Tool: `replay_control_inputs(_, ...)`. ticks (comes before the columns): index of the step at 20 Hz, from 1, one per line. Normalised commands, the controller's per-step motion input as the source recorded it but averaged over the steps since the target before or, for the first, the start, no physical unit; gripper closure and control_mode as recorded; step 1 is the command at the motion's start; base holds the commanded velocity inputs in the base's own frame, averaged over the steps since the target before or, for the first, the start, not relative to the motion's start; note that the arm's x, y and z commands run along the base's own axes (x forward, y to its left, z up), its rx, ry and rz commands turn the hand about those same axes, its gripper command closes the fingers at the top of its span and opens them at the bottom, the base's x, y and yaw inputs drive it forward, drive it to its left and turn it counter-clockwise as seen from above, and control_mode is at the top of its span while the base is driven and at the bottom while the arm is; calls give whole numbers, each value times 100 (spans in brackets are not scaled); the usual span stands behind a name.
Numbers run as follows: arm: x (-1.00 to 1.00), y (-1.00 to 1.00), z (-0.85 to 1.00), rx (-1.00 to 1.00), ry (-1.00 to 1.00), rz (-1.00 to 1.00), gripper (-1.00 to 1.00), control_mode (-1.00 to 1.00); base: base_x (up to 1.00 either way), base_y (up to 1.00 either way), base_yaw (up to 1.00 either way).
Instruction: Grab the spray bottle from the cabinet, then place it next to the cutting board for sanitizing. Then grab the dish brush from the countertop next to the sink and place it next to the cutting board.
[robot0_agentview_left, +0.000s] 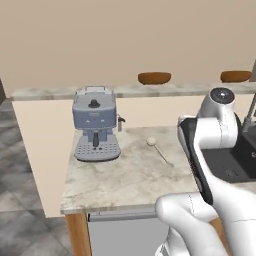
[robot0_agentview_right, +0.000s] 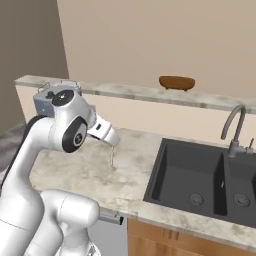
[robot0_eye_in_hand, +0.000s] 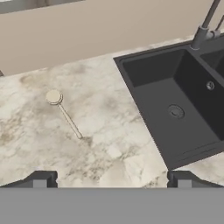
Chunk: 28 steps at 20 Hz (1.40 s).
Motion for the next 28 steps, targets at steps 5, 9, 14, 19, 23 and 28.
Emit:
replay_control_inputs(5,66,11,-15,0,3,10,-100,-100,0,0,0)
replay_control_inputs(9,49,42,-31,0,4,15,-100,-100,0,0,0)
replay_control_inputs(14,45,41,-68,0,7,14,-100,-100,0,0,0)
replay_control_inputs(19,45,3,-67,0,8,16,-100,-100,0,0,0)
replay_control_inputs(23,50,3,-49,0,3,13,-100,-100,0,0,0)
replay_control_inputs(28,47,14,-29,-3,1,4,-100,-100,0,0,0)
